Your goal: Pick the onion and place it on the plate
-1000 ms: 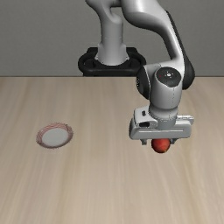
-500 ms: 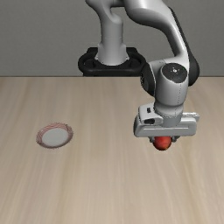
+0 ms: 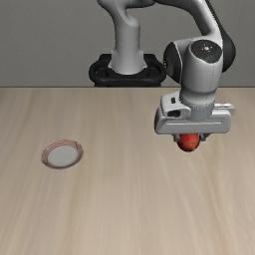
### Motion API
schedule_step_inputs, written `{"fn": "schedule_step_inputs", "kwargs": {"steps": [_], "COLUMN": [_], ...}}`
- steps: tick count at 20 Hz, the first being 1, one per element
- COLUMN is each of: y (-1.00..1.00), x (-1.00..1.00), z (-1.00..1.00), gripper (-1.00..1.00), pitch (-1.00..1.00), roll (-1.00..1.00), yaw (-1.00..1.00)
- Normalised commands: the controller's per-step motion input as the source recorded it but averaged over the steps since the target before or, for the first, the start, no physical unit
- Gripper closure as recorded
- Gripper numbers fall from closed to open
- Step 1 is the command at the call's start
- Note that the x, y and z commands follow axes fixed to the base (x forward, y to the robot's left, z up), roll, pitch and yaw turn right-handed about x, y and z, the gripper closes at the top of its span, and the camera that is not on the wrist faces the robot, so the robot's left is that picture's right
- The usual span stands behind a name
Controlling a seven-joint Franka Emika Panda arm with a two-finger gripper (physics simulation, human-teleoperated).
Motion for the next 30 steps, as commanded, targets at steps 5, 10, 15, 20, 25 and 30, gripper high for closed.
{"fn": "schedule_step_inputs", "kwargs": {"steps": [5,10,15,20,25,30], "y": [-0.80,-1.00,-1.00,-1.00,-1.00,-1.00], "x": [0.00,0.00,0.00,0.00,0.00,0.00], "z": [0.20,0.00,0.00,0.00,0.00,0.00], "gripper": [1.00,1.00,1.00,1.00,1.00,1.00], "pitch": [0.00,0.00,0.00,0.00,0.00,0.00], "roll": [0.00,0.00,0.00,0.00,0.00,0.00], "yaw": [0.00,0.00,0.00,0.00,0.00,0.00]}}
